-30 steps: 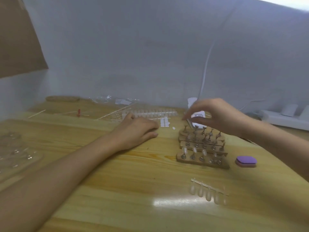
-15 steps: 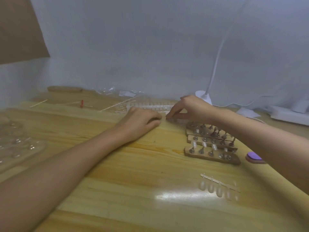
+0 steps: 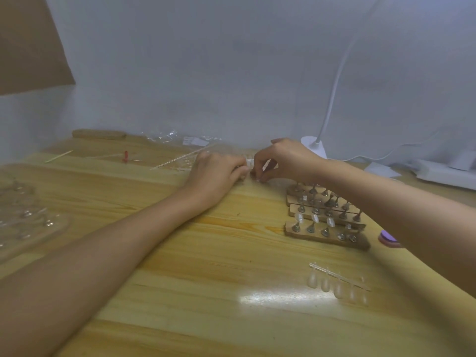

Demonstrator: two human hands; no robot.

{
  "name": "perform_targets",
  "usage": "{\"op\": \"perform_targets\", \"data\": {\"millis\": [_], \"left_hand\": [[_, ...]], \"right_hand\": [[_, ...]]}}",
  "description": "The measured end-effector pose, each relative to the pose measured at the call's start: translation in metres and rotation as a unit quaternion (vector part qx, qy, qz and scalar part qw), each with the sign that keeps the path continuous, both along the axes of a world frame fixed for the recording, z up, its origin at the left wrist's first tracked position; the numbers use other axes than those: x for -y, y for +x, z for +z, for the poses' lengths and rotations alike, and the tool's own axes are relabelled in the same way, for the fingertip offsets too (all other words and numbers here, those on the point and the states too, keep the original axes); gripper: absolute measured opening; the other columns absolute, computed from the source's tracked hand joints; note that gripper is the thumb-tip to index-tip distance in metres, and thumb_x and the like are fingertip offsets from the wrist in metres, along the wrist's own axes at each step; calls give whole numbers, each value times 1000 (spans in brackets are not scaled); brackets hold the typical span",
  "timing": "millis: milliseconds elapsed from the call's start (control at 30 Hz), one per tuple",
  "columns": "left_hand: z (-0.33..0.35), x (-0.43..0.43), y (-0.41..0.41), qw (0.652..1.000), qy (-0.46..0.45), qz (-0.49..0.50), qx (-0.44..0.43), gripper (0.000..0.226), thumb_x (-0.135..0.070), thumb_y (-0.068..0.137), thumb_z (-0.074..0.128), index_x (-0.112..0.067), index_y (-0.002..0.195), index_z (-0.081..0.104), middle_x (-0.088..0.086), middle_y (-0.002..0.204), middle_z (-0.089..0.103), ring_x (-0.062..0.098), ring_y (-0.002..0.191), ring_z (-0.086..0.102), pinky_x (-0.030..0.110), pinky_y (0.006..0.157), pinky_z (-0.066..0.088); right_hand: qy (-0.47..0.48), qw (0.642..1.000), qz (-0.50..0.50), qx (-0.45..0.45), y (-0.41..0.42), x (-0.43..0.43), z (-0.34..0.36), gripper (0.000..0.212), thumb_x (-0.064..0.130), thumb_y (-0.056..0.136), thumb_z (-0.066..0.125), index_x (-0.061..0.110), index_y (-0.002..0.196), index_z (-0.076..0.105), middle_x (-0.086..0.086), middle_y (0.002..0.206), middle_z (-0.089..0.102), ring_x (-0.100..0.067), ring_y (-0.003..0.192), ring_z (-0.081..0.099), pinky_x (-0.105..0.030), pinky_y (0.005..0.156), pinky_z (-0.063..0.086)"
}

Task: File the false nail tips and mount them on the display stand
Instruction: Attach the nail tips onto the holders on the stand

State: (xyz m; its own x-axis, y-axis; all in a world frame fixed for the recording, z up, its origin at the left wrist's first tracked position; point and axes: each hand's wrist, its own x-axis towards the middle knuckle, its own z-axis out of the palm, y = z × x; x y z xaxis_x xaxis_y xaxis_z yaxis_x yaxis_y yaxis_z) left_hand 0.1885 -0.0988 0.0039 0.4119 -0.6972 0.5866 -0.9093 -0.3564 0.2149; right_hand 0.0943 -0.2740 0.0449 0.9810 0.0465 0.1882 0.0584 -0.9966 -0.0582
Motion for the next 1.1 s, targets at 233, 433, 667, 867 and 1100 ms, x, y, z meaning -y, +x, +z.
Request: {"op": "perform_targets", "data": {"millis": [233,433,667,867,1100], "left_hand": [[1,-2,1,990,-32,-9,-140,5,-26,80,77,-27,78,72,-9,78,72,11,83,67,29,77,48],[0,-3,1,987,-40,-20,-151,8,-16,82,72,-24,83,71,-9,82,74,10,88,69,31,86,49],[-1,0,0,1000,-4,9,-28,8,-26,91,62,-26,92,70,-7,89,73,17,93,66,33,90,40],[16,-5,-3,979,-23,-44,-198,12,-14,95,60,-14,101,70,-1,103,73,18,102,66,37,99,45],[47,-4,-100,969,64,-218,-93,44,-59,83,59,-42,123,51,-30,112,62,-5,114,48,31,96,27]], "right_hand": [[23,1000,2,-2,-2,4,-3,16,20,85,78,35,85,72,17,89,75,1,78,68,-33,89,47],[6,1000,-10,-12,2,-1,0,23,18,83,79,34,77,64,16,89,75,-7,81,69,-19,82,39],[70,997,-38,-13,-1,-2,7,13,10,84,75,20,80,69,9,89,74,-5,83,68,-29,79,50],[338,935,-52,93,-61,-4,36,11,3,87,73,9,80,67,-10,96,76,-8,92,73,-16,84,52],[490,856,-134,95,-185,1,27,15,32,74,73,18,77,69,4,78,70,0,66,61,-14,58,49]]}}
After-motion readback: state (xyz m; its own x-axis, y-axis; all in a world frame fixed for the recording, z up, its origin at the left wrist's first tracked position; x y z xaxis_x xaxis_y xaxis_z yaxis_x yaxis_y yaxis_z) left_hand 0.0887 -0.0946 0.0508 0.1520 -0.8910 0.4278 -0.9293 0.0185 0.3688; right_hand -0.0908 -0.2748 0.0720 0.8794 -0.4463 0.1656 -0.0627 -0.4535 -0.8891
